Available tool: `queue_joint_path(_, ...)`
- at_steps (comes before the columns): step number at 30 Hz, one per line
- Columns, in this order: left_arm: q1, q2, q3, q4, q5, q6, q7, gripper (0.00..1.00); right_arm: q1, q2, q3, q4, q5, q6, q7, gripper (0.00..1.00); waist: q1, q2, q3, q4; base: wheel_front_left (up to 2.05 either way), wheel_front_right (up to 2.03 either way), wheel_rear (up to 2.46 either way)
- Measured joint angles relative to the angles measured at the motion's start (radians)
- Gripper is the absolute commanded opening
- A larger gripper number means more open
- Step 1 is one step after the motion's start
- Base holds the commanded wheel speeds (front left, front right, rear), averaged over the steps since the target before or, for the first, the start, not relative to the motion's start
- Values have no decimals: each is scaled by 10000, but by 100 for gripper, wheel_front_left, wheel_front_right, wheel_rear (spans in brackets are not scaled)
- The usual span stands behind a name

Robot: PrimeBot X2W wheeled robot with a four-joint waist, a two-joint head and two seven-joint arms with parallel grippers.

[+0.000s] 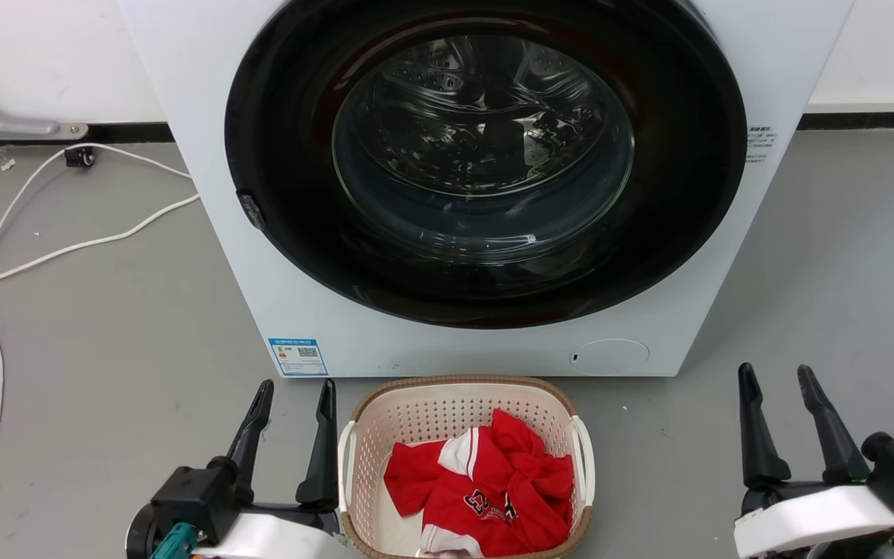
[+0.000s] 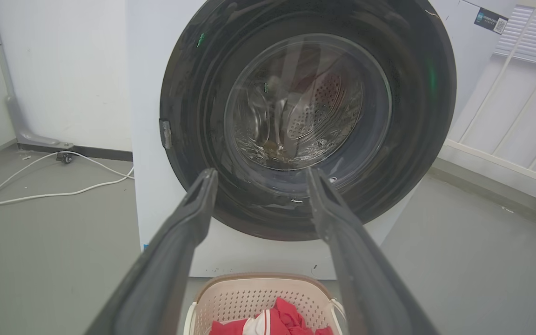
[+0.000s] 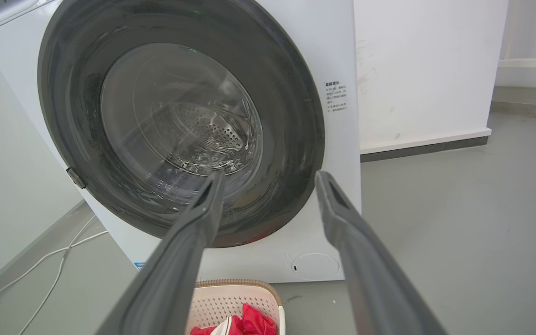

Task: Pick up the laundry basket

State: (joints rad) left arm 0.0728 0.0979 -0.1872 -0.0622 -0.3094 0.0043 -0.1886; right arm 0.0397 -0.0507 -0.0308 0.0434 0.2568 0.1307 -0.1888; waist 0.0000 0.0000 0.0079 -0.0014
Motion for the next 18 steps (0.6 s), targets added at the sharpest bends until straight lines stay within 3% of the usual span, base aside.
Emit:
queue_joint_path(8, 56, 31, -174, 46, 556, 44, -174, 100, 71, 0, 142, 130, -692, 0, -176, 100, 0, 0, 12, -14, 0, 0, 0)
queue_joint_path(18, 231, -67, -198, 276, 1202, -259, -370, 100, 109, 0, 282, 86, -1365, 2, -382, 100, 0, 0, 15, -70, 0, 0, 0)
